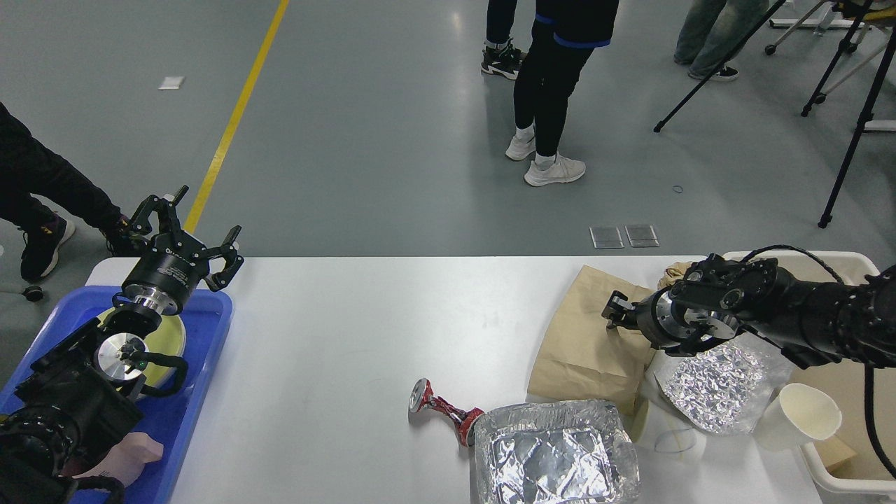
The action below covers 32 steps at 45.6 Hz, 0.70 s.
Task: Tidy desktop
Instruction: 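Grasp the second paper bag with the right gripper and lift it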
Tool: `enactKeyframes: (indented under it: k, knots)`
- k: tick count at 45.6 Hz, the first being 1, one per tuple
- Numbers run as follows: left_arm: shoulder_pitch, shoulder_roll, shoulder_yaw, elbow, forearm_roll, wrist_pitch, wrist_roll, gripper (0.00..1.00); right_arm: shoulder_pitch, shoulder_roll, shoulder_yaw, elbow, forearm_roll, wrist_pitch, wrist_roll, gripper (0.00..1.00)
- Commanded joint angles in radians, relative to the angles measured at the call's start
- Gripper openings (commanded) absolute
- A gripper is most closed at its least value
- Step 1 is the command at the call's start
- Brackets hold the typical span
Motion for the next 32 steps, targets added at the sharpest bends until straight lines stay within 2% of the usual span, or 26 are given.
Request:
enactKeyframes:
  k: [1,17,26,32]
  knots:
    - [0.000,0.000,0.000,0.000,0.000,0.000,0.000,0.96,0.032,-0.003,-0.001,0.033,-0.004,0.003,0.001,0.00]
    - [0.000,0.000,0.000,0.000,0.000,0.000,0.000,0.96,0.180,-0.063,0.022,0.191,-0.004,0.031,0.001,0.00]
    - [0.000,0.000,0.000,0.000,0.000,0.000,0.000,0.96,0.325,-0.218,0.149,0.351,-0.003,0.040,0.001,0.00]
    - [0.000,0.000,0.000,0.000,0.000,0.000,0.000,0.96,0.466,-0.309,0.169,0.372,-0.001,0.104,0.000,0.00]
